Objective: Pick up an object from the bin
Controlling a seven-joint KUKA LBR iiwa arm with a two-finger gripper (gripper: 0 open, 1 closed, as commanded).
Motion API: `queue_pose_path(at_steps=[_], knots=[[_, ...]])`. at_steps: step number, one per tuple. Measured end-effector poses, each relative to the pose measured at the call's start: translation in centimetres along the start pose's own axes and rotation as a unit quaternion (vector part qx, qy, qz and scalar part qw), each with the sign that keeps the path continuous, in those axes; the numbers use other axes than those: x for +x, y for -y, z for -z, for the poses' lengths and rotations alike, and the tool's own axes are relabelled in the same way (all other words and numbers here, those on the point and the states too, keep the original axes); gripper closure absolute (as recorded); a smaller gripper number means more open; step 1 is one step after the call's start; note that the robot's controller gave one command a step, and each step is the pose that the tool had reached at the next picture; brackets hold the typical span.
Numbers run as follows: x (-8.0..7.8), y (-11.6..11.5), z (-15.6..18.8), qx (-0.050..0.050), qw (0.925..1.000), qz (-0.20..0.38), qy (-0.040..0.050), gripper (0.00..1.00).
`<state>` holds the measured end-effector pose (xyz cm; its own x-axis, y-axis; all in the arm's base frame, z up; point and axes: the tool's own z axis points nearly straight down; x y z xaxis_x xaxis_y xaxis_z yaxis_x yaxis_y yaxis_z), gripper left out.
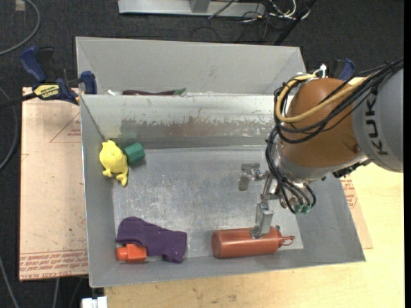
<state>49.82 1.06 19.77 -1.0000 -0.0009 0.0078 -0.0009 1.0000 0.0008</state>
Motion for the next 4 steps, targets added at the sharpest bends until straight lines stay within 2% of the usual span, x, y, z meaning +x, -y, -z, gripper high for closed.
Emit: queue_pose_path(at_steps=[1, 2, 3, 4], knots=[[-0.2, 0.0, 0.4, 0.0, 1.0, 0.0, 0.0039, 0.0], [0.0, 0.3, -2.6, 0.0, 0.9995, 0.03, 0.0067, 0.0], [-0.3, 0.2, -8.6, 0.0, 0.999, 0.045, 0.0063, 0.0], [1.4, 0.2, -12.4, 0.001, 0.983, 0.183, 0.0046, 1.0]])
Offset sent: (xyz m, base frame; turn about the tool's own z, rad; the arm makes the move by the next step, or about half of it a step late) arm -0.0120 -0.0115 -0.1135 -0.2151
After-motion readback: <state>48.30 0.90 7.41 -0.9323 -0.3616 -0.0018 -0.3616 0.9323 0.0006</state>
